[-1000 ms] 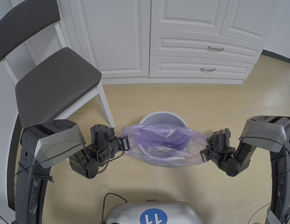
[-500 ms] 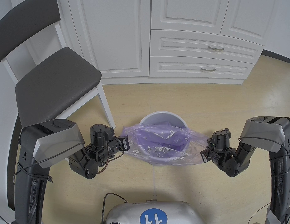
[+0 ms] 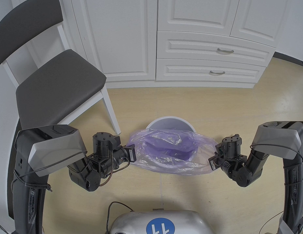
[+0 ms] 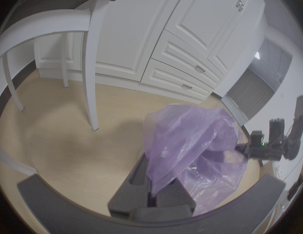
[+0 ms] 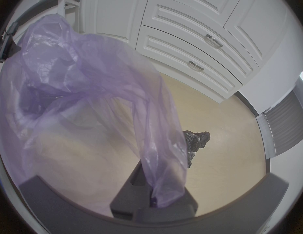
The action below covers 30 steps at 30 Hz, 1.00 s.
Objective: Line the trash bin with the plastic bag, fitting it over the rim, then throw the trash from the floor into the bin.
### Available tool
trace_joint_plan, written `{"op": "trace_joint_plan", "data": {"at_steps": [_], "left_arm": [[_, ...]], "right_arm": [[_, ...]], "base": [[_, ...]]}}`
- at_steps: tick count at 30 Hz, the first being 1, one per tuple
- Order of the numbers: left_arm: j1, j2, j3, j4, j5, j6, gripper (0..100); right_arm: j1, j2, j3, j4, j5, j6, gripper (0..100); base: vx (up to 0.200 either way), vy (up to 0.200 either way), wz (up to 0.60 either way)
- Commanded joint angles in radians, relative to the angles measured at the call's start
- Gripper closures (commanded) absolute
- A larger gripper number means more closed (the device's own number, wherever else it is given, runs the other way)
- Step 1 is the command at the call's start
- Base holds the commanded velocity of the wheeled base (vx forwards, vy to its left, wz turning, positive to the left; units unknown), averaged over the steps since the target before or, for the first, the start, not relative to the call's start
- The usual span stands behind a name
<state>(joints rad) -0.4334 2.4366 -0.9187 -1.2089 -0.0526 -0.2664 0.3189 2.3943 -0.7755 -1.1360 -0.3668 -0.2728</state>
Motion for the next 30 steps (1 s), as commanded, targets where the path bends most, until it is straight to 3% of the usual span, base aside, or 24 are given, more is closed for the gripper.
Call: {"op": "trace_joint_plan", "data": {"at_steps": [1,4,9,22,23,30], "left_arm": [[0.019,-0.007,0.061,-0.003,-0.009,0.052,100],[0.024,-0.013,0.097,-0.017,-0.061,0.073,100],[0.022,-0.027,0.161,-0.161,-0.139,0.073,100],[0.056,0.128,0.069,-0.21,-0.153,0.067,100],[0.056,0.13,0.069,-0.21,-0.153,0.067,100],[0.067,0.087,0.072,-0.233,-0.153,0.061,100]], "right_arm": [[0.031,-0.061,0.042,-0.002,0.0,-0.002,100],[0.048,-0.087,0.059,-0.002,0.002,0.0,100],[0.051,-0.104,0.065,-0.001,0.003,0.001,100],[0.034,-0.035,0.035,0.004,0.005,0.0,100],[0.032,-0.035,0.035,0.005,0.005,0.0,0],[0.023,-0.112,0.068,0.018,0.037,0.0,0]], "base": [[0.0,0.0,0.0],[0.0,0.0,0.0],[0.0,0.0,0.0],[0.0,0.0,0.0],[0.0,0.0,0.0],[0.0,0.0,0.0]]}}
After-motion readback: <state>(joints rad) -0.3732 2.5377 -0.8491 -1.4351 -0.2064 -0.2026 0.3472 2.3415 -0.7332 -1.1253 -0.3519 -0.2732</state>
